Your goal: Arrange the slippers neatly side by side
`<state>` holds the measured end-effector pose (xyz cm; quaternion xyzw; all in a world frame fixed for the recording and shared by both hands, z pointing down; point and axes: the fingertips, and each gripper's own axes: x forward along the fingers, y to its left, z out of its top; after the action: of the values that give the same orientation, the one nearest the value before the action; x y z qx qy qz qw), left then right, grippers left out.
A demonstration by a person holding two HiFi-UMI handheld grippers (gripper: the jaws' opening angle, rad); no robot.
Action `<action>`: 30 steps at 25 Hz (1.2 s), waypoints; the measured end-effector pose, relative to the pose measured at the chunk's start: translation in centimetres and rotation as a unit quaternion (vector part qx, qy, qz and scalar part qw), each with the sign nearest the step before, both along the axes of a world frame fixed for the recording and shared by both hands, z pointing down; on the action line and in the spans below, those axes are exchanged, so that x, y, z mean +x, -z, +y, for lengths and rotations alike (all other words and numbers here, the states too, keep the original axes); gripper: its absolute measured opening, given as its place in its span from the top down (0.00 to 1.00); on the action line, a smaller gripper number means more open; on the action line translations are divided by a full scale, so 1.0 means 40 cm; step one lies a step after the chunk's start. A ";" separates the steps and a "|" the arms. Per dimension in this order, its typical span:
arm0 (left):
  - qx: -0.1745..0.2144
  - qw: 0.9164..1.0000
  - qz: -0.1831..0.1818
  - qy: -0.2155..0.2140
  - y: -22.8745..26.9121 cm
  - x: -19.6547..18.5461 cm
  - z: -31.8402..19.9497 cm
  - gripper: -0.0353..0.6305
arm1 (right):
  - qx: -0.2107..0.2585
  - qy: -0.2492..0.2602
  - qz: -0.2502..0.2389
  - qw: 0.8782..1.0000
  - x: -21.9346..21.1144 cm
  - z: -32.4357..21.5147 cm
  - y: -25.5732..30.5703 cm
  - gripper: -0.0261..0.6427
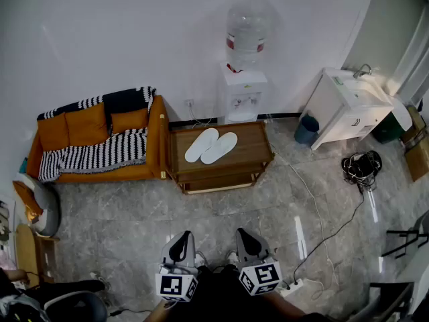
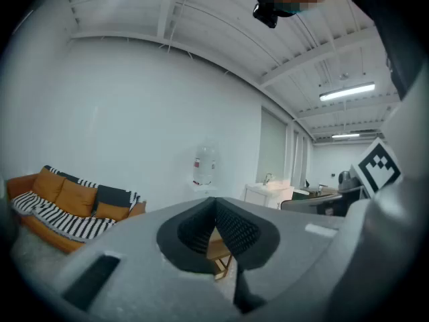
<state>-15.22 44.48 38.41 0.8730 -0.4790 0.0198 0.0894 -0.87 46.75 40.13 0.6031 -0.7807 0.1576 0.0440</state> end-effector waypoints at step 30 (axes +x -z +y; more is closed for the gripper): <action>-0.023 0.999 0.024 0.004 -0.032 -0.201 -0.023 0.93 | -0.001 -0.019 0.002 1.000 -0.172 -0.006 -0.019 0.95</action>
<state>-23.26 43.55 39.71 0.8689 -0.4799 0.0095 0.1208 -7.74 46.50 40.89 0.6182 -0.7687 0.1580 0.0436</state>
